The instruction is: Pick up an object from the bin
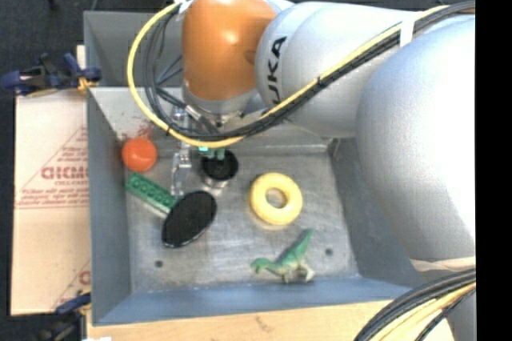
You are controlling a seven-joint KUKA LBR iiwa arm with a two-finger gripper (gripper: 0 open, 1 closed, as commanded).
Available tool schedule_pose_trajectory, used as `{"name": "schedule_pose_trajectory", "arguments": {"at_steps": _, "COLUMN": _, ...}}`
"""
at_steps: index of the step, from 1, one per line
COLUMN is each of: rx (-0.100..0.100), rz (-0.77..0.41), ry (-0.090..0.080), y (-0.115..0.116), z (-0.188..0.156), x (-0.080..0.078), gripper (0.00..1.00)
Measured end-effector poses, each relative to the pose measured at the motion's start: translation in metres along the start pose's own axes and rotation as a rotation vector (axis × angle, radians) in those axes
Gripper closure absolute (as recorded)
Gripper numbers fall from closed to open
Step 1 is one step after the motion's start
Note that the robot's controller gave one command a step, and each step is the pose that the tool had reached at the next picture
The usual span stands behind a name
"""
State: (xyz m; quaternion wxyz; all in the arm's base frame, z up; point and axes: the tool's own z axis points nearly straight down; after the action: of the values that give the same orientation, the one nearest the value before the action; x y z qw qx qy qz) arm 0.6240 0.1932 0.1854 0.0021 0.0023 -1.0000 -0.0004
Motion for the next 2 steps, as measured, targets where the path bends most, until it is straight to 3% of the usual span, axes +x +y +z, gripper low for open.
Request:
{"name": "schedule_pose_trajectory", "arguments": {"at_steps": 1, "rx": -0.001, "rz": 0.003, "ry": -0.008, "y": -0.001, "z": -0.005, "x": -0.002, "gripper": 0.0}}
{"name": "schedule_pose_trajectory", "arguments": {"at_steps": 2, "rx": 0.002, "rz": -0.17, "ry": -0.007, "y": -0.001, "z": -0.008, "x": 0.01, "gripper": 0.0}}
